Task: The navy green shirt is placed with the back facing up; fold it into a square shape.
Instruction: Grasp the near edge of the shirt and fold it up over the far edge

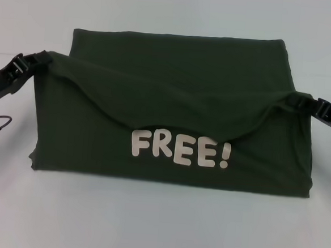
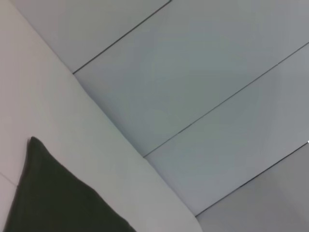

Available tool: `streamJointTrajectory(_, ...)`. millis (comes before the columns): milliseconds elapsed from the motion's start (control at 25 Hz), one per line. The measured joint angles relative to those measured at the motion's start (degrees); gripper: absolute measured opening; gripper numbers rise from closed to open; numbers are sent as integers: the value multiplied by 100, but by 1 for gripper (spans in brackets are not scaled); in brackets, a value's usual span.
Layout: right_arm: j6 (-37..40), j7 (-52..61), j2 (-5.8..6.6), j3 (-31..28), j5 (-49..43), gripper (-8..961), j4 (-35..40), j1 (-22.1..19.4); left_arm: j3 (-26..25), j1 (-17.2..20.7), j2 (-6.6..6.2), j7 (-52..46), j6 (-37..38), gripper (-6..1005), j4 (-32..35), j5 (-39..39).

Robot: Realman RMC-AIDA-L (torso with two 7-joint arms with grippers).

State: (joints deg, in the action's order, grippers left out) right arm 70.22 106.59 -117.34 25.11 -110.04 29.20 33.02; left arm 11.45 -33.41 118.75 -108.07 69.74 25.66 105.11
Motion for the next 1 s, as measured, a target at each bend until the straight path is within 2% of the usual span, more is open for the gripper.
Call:
streamJointTrajectory(360,-456,-77,-70,57,23,69,-180,170,74,-151,148,265,-494,3,0,-32)
streamJointTrajectory(800,-914,-125,-179,14,155,69,-212,229,193,-293,262,446,-1016,3,1,-28)
streamJointTrajectory(1000,-1165,-156,-207,69,236,69,-305,269,233,-337,365,639,-1282,3,-4,-33)
